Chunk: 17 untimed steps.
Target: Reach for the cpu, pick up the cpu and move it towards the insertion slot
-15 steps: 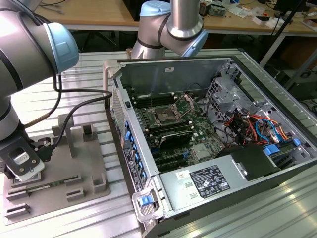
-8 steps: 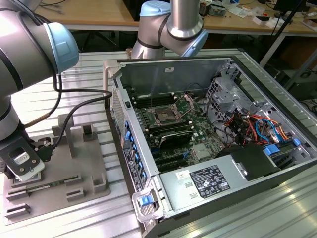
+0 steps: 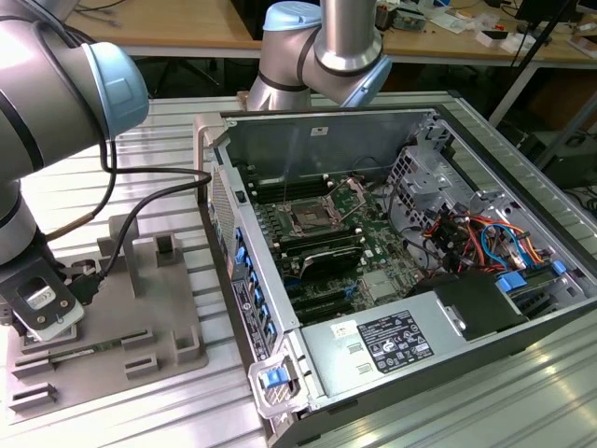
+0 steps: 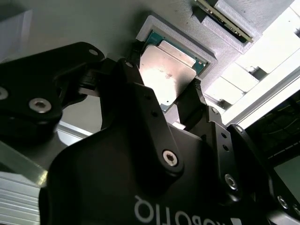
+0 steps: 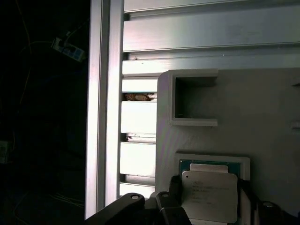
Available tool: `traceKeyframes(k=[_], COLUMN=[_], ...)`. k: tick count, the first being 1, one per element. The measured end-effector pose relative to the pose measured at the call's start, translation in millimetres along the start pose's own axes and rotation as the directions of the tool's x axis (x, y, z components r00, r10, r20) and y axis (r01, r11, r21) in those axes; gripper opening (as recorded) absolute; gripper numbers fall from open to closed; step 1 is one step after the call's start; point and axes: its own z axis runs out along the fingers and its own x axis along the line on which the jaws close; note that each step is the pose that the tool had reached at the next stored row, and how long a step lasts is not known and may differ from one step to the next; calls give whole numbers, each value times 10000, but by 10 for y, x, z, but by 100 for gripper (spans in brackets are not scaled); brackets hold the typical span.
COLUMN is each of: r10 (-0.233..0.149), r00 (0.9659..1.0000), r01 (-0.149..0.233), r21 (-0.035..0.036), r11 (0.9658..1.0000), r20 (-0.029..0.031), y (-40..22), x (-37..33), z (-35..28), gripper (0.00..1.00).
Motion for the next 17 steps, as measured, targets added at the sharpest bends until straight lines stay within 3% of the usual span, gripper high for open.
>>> traceKeyframes(k=[17], r10=[0], r00=[10000], r01=[0], r21=[-1], r11=[10000], r20=[-1], y=[1], x=[0], z=[-63], gripper=[55])
